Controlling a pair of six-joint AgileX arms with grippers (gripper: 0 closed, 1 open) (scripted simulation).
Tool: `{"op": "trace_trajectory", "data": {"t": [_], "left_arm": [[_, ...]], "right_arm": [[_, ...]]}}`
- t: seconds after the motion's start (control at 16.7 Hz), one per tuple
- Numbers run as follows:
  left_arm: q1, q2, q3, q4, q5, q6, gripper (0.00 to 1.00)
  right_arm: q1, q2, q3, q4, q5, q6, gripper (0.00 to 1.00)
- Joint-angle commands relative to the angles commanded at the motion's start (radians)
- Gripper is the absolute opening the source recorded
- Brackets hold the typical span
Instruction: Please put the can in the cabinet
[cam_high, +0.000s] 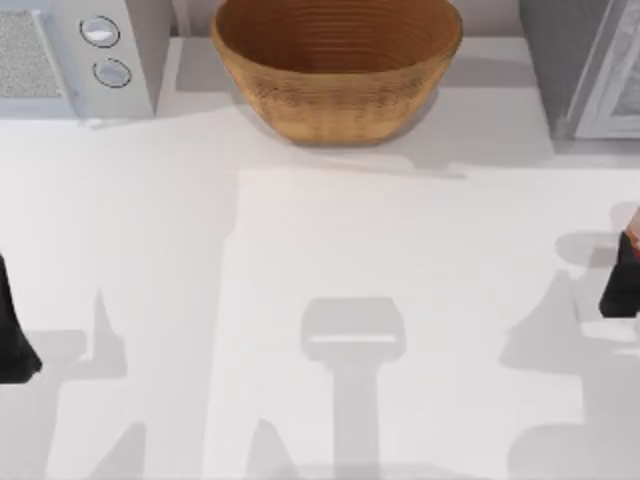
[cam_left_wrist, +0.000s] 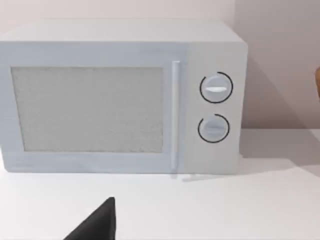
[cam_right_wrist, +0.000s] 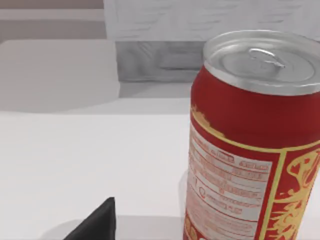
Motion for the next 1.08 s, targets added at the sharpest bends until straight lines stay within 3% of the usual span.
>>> {"op": "trace_trajectory", "data": {"t": [0.42, 1.08], "left_arm": [[0.000, 0.000, 0.000, 0.000, 0.000, 0.000, 1.00], [0.000, 0.000, 0.000, 0.000, 0.000, 0.000, 1.00]], "right_arm": [[0.000, 0.001, 0.000, -0.002, 0.000, 0.000, 1.00], [-0.002, 0.062, 0.243, -0.181, -0.001, -0.001, 1.00]]}}
